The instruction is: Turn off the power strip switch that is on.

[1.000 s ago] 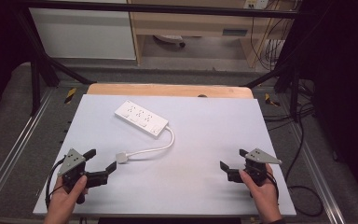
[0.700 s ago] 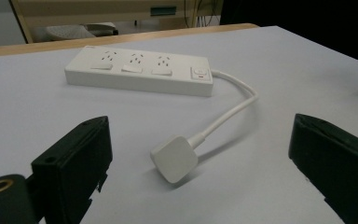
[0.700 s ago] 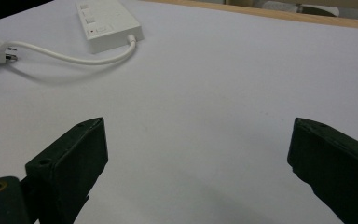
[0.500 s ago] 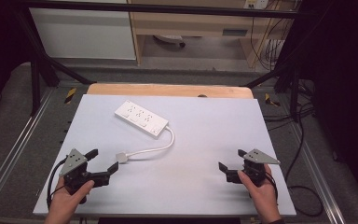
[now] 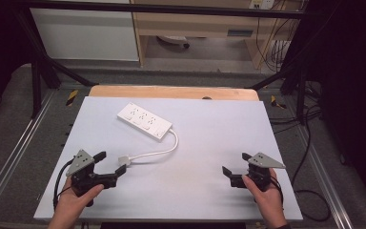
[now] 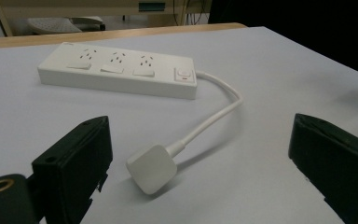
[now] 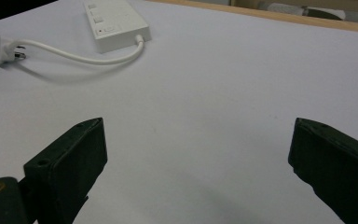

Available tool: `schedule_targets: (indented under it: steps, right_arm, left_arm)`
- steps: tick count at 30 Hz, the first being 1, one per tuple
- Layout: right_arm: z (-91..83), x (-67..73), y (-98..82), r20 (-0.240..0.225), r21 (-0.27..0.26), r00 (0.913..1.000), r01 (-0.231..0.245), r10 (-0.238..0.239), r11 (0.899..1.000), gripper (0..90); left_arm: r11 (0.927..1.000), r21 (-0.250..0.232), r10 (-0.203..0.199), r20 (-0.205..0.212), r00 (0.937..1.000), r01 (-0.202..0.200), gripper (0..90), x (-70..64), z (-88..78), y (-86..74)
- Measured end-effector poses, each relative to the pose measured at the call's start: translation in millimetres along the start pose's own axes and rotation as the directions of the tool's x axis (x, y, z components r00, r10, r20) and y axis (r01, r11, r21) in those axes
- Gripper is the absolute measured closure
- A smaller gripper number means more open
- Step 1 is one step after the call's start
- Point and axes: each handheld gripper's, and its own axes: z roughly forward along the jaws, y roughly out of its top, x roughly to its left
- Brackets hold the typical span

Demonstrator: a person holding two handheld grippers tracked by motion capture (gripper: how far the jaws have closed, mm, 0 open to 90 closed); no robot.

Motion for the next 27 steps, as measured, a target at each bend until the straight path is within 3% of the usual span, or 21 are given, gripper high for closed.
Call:
schedule_targets:
  steps: [9, 17, 27]
  right_arm:
    - [2.0, 2.8, 0.7, -0.015, 0.001, 0.9999, 0.002, -0.002, 1.0, 4.5]
    - [3.2, 4.0, 0.5, -0.019, 0.007, 0.9998, 0.005, -0.004, 1.0, 4.3]
    - [2.6, 2.1, 1.4, -0.01, -0.001, 0.9999, -0.006, 0.006, 1.0, 4.2]
  left_arm:
    - [0.9999, -0.008, -0.011, -0.009, 0.9999, 0.01, 6.4, 7.0, 1.4, 15.9]
    - [1.0, 0.002, 0.01, -0.028, 0.9996, -0.009, 6.2, 15.3, 5.8, 26.8]
    - [0.9998, -0.014, -0.016, -0.034, 0.9993, 0.015, 6.1, 24.4, 9.2, 37.9]
